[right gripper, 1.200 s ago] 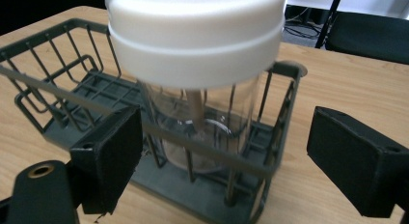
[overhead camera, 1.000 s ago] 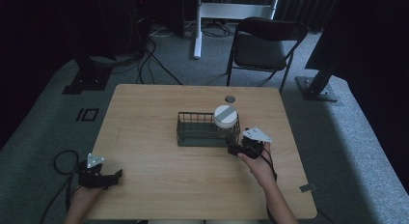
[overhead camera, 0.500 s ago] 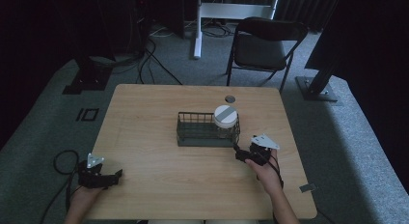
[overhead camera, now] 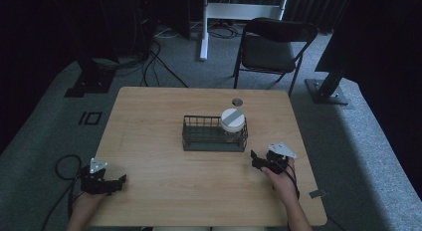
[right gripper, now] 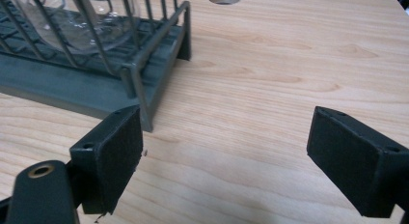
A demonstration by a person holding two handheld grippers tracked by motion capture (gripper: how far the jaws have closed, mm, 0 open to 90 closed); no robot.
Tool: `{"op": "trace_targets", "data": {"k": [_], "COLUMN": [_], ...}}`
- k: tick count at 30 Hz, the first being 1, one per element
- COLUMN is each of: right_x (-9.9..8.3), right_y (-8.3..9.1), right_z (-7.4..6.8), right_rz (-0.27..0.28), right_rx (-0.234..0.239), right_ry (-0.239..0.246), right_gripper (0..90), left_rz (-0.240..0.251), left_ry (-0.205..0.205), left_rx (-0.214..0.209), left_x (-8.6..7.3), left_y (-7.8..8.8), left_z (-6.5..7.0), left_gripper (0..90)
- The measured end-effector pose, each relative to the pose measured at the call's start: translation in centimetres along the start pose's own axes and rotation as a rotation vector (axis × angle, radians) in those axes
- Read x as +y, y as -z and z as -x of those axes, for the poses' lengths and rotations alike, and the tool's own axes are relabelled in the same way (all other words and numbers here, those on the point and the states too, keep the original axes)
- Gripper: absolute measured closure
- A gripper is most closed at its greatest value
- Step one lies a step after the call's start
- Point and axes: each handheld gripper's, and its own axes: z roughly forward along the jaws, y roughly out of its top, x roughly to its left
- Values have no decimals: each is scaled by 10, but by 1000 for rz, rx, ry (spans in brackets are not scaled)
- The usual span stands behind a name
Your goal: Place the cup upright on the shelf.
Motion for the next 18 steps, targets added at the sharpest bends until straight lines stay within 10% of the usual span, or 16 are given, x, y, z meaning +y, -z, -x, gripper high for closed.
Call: {"op": "trace_targets", "data": {"k": [18], "right_x": [-16], "right_y": [4], "right_z": [21], "right_rz": [-99], "right_rx": [-56], "right_ry": [-29], "right_gripper": [125], "left_rz": [0], "left_ry": [0], "left_rx": [0], "left_x": [0], "left_y": [0], "left_z": [0], "left_gripper": [1]}}
